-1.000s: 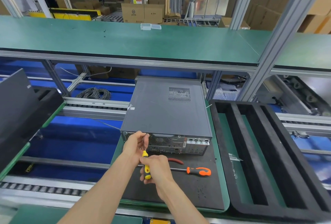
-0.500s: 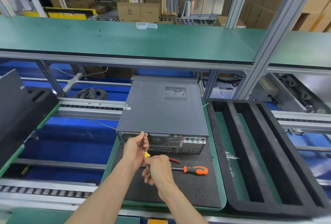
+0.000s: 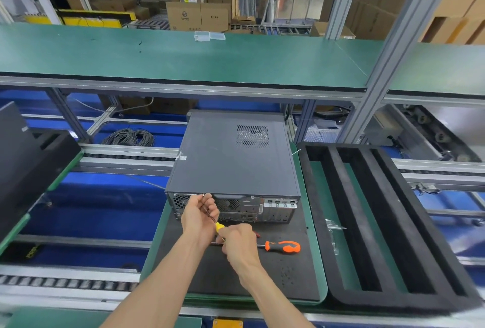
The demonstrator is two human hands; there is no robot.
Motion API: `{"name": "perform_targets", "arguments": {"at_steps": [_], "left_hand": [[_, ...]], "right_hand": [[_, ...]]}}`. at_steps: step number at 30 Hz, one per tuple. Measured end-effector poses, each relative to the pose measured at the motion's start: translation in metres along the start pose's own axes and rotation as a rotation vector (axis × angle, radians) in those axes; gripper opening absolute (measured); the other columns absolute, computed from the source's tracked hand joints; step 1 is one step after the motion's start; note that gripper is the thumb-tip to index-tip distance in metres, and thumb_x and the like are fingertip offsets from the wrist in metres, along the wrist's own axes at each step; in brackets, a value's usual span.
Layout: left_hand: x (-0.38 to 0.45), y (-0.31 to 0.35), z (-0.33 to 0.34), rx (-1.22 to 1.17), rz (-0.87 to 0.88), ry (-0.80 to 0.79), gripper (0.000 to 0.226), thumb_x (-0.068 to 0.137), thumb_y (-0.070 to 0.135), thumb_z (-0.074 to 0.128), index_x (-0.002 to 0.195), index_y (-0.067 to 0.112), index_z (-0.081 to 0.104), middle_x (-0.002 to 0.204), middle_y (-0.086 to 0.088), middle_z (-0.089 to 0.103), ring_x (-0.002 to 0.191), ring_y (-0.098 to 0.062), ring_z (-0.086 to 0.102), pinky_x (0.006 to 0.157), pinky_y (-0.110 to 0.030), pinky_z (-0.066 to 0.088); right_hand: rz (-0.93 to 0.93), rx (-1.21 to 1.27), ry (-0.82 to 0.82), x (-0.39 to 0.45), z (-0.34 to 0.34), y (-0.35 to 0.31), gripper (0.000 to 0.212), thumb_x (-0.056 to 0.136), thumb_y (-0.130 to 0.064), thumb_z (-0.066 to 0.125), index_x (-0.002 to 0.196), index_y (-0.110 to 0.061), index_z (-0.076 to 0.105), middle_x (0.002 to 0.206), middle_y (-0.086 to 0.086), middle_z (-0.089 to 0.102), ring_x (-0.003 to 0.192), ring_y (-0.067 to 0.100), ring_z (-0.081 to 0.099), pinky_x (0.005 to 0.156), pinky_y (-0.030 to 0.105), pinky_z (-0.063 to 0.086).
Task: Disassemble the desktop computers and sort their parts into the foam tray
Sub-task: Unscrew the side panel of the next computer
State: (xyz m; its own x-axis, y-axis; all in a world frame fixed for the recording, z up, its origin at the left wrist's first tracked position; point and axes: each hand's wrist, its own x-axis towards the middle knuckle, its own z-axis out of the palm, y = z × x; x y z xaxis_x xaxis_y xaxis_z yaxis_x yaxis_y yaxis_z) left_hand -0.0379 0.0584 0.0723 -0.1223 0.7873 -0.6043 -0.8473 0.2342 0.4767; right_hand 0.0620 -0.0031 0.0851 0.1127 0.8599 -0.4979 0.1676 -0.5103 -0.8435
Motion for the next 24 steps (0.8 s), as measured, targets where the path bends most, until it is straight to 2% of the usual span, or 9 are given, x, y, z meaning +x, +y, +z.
{"name": "perform_targets", "arguments": {"at_steps": [5, 9, 11, 14, 19, 24], "left_hand": [[0.0, -0.004, 0.007, -0.122, -0.042, -0.022, 0.025, 0.098, 0.012, 0.046, 0.075, 0.01, 0.055, 0.063, -0.001, 0.052, 0.047, -0.009, 0.041, 0.039, -0.018, 0.033], [-0.001, -0.005, 0.014, -0.164, -0.061, 0.001, 0.026, 0.096, 0.014, 0.044, 0.071, 0.013, 0.052, 0.058, 0.001, 0.052, 0.042, -0.009, 0.04, 0.037, -0.017, 0.031], [-0.001, -0.004, 0.017, -0.137, -0.044, 0.035, 0.025, 0.095, 0.011, 0.042, 0.071, 0.011, 0.05, 0.055, 0.0, 0.052, 0.04, -0.009, 0.038, 0.035, -0.017, 0.029], [0.0, -0.005, 0.015, -0.036, 0.024, 0.114, 0.025, 0.098, 0.009, 0.043, 0.076, 0.006, 0.055, 0.061, -0.005, 0.056, 0.046, -0.011, 0.042, 0.035, -0.019, 0.029], [0.002, -0.007, 0.01, 0.087, 0.099, 0.227, 0.022, 0.098, 0.005, 0.05, 0.08, 0.001, 0.061, 0.065, -0.008, 0.059, 0.051, -0.012, 0.044, 0.036, -0.019, 0.031], [0.006, -0.004, 0.011, 0.116, 0.137, 0.265, 0.022, 0.098, 0.008, 0.047, 0.083, 0.002, 0.062, 0.065, -0.007, 0.059, 0.048, -0.012, 0.045, 0.039, -0.019, 0.032]], "right_hand": [[-0.024, -0.024, 0.008, 0.004, -0.005, 0.003, 0.021, 0.077, -0.015, 0.059, 0.061, -0.006, 0.071, 0.052, -0.001, 0.056, 0.057, 0.02, 0.049, 0.057, 0.031, 0.036], [-0.086, -0.064, 0.02, 0.002, -0.013, 0.004, 0.021, 0.066, -0.02, 0.057, 0.06, -0.003, 0.066, 0.05, 0.001, 0.051, 0.057, 0.022, 0.043, 0.056, 0.031, 0.033], [-0.094, -0.069, 0.028, 0.002, -0.018, 0.005, 0.02, 0.066, -0.02, 0.056, 0.056, -0.004, 0.063, 0.05, 0.001, 0.048, 0.059, 0.022, 0.042, 0.057, 0.031, 0.032], [-0.094, -0.096, 0.02, 0.003, -0.021, 0.006, 0.021, 0.074, -0.013, 0.059, 0.057, -0.003, 0.065, 0.054, 0.004, 0.05, 0.063, 0.024, 0.045, 0.059, 0.032, 0.034], [-0.076, -0.117, 0.004, 0.003, -0.018, 0.01, 0.037, 0.076, -0.013, 0.063, 0.039, -0.019, 0.057, 0.052, 0.001, 0.05, 0.059, 0.023, 0.045, 0.061, 0.033, 0.037], [-0.079, -0.117, 0.003, 0.002, -0.015, 0.011, 0.036, 0.076, -0.015, 0.063, 0.04, -0.019, 0.056, 0.054, 0.001, 0.051, 0.06, 0.022, 0.046, 0.062, 0.032, 0.038]]}}
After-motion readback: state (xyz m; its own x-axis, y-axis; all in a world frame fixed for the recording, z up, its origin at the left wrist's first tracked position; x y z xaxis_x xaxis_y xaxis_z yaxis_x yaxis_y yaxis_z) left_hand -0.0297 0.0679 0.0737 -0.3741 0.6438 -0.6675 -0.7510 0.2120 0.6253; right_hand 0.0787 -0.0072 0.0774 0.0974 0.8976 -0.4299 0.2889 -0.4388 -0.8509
